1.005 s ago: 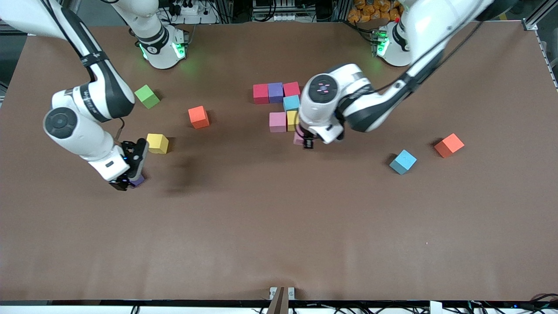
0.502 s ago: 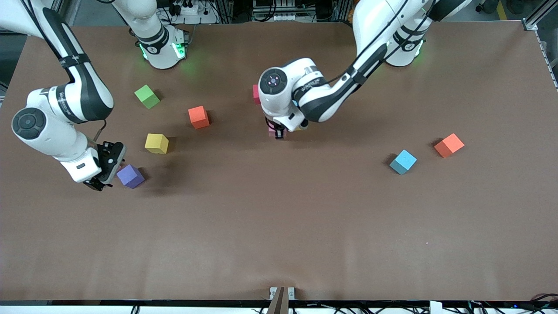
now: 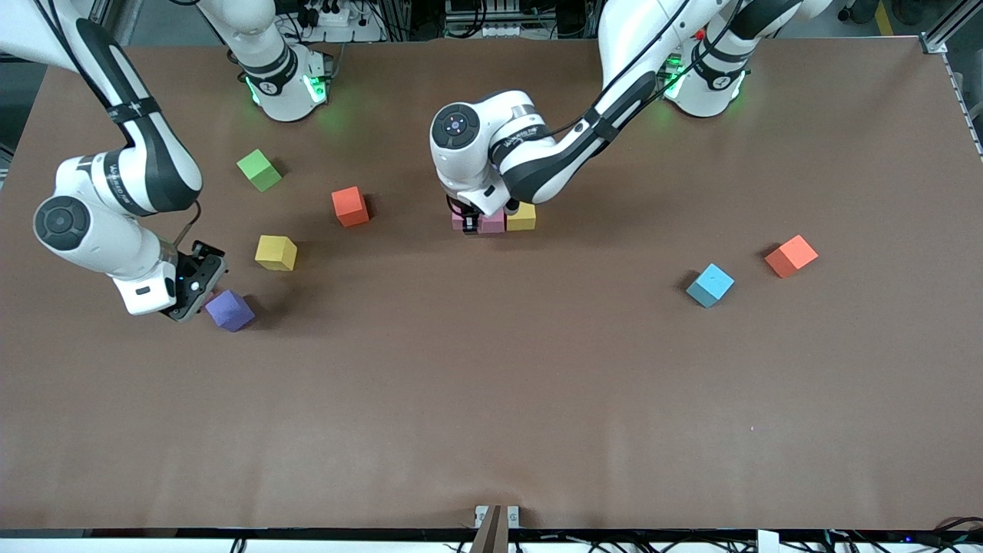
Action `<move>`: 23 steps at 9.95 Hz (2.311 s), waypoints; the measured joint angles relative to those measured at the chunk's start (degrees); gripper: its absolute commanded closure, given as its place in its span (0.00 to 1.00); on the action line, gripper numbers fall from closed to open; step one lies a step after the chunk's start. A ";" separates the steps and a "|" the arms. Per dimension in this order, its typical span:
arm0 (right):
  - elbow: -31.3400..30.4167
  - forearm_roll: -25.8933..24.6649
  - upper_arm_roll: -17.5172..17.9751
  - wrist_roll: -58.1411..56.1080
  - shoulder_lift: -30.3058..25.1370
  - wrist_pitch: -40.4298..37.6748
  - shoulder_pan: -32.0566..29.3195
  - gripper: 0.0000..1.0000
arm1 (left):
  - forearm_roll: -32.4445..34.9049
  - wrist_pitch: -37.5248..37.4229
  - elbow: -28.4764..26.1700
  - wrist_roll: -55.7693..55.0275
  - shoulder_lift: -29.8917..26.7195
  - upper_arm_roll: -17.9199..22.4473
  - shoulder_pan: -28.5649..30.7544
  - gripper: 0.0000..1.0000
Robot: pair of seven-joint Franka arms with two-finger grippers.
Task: Form number 2 with 11 blocks
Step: 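Grasp the purple cube with the right gripper while the left gripper lowers pink, then place the pink cube by the other pink while the right gripper lifts purple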
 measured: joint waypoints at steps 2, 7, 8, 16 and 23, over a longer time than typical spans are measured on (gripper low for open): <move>-0.87 0.02 -0.90 5.83 0.19 4.57 -0.41 0.00 | -0.15 0.03 1.72 -0.38 1.15 1.75 -2.30 1.00; -2.45 -0.12 -5.33 13.31 5.65 14.65 1.93 0.00 | -0.51 0.04 2.41 -1.71 3.03 2.51 -3.12 1.00; -2.45 -1.92 -6.25 13.59 6.74 15.06 2.77 0.00 | -0.56 0.04 2.55 -1.73 3.15 2.52 -3.15 1.00; -2.45 -7.88 -11.04 14.81 9.66 19.32 6.68 0.53 | -0.68 0.04 3.79 -1.77 3.30 2.52 -3.78 1.00; -0.71 -7.93 -6.28 18.44 6.04 14.01 6.64 0.53 | -0.69 0.04 3.95 -1.83 5.15 2.55 -4.54 1.00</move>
